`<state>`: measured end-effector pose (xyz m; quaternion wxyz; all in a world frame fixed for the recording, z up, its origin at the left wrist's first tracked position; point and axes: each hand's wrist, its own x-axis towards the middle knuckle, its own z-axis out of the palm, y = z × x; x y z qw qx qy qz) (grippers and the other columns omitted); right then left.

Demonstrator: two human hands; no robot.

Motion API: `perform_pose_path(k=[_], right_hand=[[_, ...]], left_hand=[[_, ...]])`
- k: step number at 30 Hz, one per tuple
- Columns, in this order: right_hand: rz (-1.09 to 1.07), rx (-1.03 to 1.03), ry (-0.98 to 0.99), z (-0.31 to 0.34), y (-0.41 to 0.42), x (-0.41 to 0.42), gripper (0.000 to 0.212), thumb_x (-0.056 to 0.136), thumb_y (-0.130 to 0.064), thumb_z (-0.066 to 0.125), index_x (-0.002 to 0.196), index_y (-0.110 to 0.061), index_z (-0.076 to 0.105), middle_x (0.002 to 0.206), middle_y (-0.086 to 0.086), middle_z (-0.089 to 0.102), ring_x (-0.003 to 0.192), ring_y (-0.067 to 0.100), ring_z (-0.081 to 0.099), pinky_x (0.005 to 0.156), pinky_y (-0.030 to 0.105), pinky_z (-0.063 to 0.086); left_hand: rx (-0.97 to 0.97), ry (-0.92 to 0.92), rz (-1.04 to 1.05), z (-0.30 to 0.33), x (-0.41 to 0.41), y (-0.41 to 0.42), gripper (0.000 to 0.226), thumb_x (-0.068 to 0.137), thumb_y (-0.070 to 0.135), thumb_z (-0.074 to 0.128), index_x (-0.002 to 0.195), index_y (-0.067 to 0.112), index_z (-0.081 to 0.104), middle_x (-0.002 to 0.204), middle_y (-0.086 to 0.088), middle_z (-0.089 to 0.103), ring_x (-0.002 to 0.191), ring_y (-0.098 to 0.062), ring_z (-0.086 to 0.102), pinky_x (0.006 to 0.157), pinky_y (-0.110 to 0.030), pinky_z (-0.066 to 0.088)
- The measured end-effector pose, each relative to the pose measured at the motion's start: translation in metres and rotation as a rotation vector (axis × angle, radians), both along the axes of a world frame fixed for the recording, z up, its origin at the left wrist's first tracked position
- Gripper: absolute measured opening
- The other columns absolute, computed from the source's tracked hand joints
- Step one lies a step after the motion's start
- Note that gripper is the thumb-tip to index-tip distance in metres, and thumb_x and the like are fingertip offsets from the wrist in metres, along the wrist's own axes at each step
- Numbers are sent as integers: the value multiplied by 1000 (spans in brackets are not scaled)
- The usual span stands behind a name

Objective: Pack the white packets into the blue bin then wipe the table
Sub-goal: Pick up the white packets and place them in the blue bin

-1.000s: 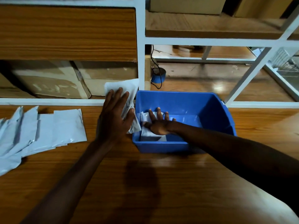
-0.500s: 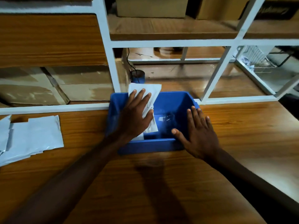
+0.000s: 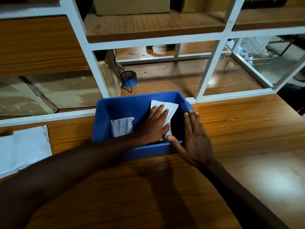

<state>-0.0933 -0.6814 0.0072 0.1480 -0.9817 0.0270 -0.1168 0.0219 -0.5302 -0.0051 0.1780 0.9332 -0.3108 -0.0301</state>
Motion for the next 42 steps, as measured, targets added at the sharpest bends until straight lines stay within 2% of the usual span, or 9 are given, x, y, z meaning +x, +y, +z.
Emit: perform_pose_path(k=[5, 11, 15, 20, 30, 33, 35, 40, 42], right_hand=[[0, 17, -29, -2, 1, 2, 102, 91, -80, 23, 156, -2, 23, 164, 19, 20, 154, 32, 11, 121, 51, 25], [-2, 27, -43, -2, -1, 2, 100, 91, -79, 27, 156, -3, 21, 164, 18, 21, 154, 32, 11, 122, 50, 23], [-1, 27, -37, -2, -3, 0, 100, 91, -79, 29, 158, -7, 14, 165, 16, 17, 154, 30, 7, 124, 46, 18], [-6, 21, -38, -5, -5, -1, 98, 91, -79, 26, 159, -10, 10, 166, 13, 14, 155, 26, 2, 125, 43, 14], [7, 12, -25, -4, -9, -1, 99, 90, -80, 20, 159, -10, 11, 167, 12, 13, 155, 25, 2, 124, 46, 16], [22, 22, -47, -1, -12, -3, 93, 93, -77, 24, 159, -12, 15, 166, 12, 16, 155, 27, 8, 123, 51, 19], [38, 49, -102, 5, -11, -8, 88, 95, -74, 24, 157, -11, 23, 164, 15, 24, 153, 30, 16, 121, 54, 23], [187, 175, -339, 34, 17, -22, 68, 98, -57, 43, 141, -4, 49, 147, 19, 50, 139, 32, 43, 112, 52, 40], [279, 223, -398, 42, 36, -30, 64, 97, -53, 46, 135, -2, 56, 140, 19, 56, 133, 32, 50, 109, 47, 42]], left_hand=[[56, 172, 6, -8, 5, -20, 70, 99, 42, 43, 155, 18, 10, 163, -5, -10, 149, -27, -11, 118, -47, 6], [258, 216, -92, -24, 14, -17, 85, 83, 68, 38, 152, 26, 12, 163, -4, -2, 147, -34, 4, 115, -56, 20], [324, 74, -192, -26, 14, -6, 83, 88, 63, 44, 153, 22, 12, 162, -2, -4, 147, -31, -1, 114, -59, 17], [379, 99, -177, -37, 19, -1, 80, 93, 60, 42, 154, 30, 2, 162, 5, -13, 148, -27, -13, 117, -57, 2], [385, 155, -180, -30, 28, 3, 88, 87, 67, 47, 153, 38, -1, 163, 11, -10, 149, -25, -7, 118, -56, 7], [318, 150, -166, 0, 26, 13, 93, 81, 79, 40, 155, 33, 6, 164, 5, -1, 150, -25, 2, 119, -52, 12], [192, 111, -126, 24, 19, 27, 94, 79, 79, 38, 155, 29, 14, 164, 1, 7, 150, -26, 6, 119, -48, 15], [-194, -149, 38, 66, -31, 87, 70, 86, 54, 56, 143, 15, 46, 153, -5, 39, 143, -22, 31, 116, -29, 21], [-286, -239, 147, 74, -63, 116, 58, 89, 48, 59, 136, 15, 53, 145, -3, 50, 136, -18, 42, 113, -27, 30]])
